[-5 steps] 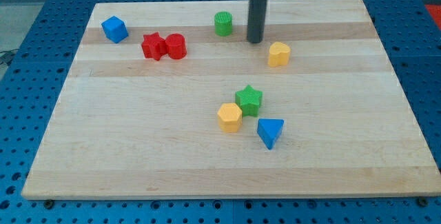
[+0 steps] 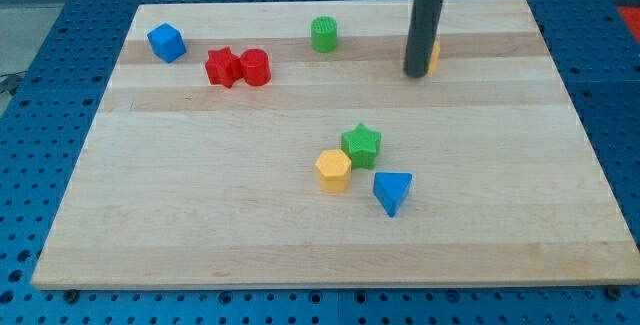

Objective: Push the yellow heart parallel to the green circle

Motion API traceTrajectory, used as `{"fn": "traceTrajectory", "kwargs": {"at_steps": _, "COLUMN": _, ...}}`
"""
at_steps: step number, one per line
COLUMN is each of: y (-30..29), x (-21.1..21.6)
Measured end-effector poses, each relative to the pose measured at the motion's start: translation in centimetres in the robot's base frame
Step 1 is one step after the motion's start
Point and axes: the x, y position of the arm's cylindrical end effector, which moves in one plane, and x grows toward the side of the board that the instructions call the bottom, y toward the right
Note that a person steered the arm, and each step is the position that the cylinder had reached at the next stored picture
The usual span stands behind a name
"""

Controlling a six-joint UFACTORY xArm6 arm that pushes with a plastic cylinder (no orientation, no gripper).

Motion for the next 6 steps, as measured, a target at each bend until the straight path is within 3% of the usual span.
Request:
{"fn": "traceTrajectory", "kwargs": {"at_steps": 1, "y": 2.6, "x": -2.8}}
{"fn": "traceTrajectory", "kwargs": {"at_steps": 3, "y": 2.6, "x": -2.7}}
{"fn": "traceTrajectory", "kwargs": {"at_steps": 4, "y": -2.1, "x": -1.0}}
{"fn": "traceTrajectory", "kwargs": {"at_steps": 5, "y": -2.3, "x": -0.7}}
{"fn": "traceTrajectory", "kwargs": {"at_steps": 6, "y": -0.8, "x": -6.2}}
